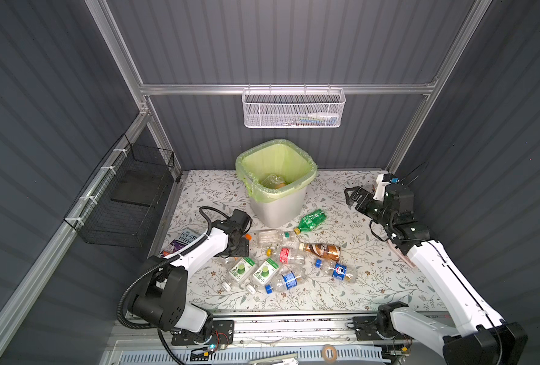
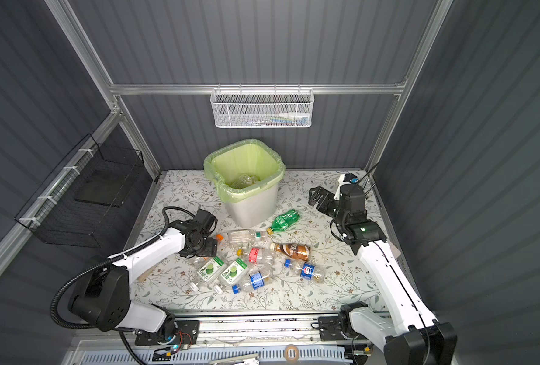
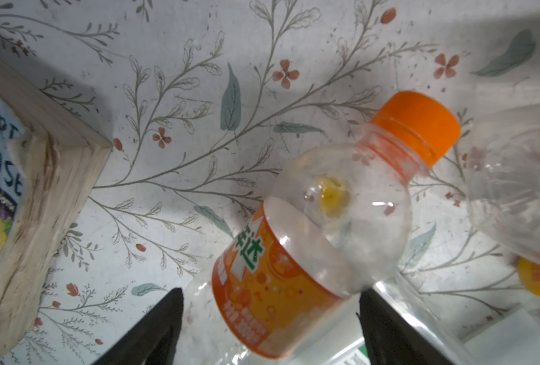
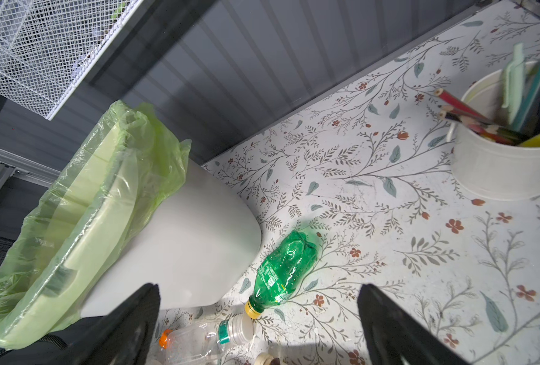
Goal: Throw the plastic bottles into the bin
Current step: 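Withdraw the right gripper from the bin while the left gripper grasps the orange-capped bottle, then lift the orange-capped bottle with the left gripper and carry it over the bin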
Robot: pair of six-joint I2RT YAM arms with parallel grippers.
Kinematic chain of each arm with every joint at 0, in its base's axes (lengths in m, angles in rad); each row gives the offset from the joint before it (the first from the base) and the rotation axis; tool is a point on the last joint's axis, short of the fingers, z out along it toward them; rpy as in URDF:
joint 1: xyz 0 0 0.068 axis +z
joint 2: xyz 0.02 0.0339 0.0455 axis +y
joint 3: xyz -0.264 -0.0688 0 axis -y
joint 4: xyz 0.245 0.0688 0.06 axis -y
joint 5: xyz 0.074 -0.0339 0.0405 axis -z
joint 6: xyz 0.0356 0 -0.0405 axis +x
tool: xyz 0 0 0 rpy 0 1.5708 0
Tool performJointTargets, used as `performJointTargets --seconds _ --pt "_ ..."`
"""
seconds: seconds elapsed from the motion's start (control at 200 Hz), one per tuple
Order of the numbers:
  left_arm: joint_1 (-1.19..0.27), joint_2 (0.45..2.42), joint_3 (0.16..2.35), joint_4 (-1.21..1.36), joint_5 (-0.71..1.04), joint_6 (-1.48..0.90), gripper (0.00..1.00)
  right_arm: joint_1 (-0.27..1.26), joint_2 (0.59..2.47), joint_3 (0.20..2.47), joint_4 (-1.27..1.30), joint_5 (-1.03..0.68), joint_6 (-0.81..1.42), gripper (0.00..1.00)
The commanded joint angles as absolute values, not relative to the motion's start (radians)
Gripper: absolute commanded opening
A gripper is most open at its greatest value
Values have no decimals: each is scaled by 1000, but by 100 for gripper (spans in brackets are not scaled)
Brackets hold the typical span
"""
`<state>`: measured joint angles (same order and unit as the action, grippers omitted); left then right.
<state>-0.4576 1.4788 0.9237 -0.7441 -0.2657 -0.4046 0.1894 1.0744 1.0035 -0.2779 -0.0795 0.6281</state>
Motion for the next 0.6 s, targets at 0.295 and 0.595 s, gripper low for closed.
performJointTargets --seconds 0.295,0.595 --pt "-408 1547 916 -668 -273 -400 84 171 1040 953 -284 -81 638 99" --pt "-373 1591 925 -637 -242 -382 65 151 1019 942 -294 -79 634 99"
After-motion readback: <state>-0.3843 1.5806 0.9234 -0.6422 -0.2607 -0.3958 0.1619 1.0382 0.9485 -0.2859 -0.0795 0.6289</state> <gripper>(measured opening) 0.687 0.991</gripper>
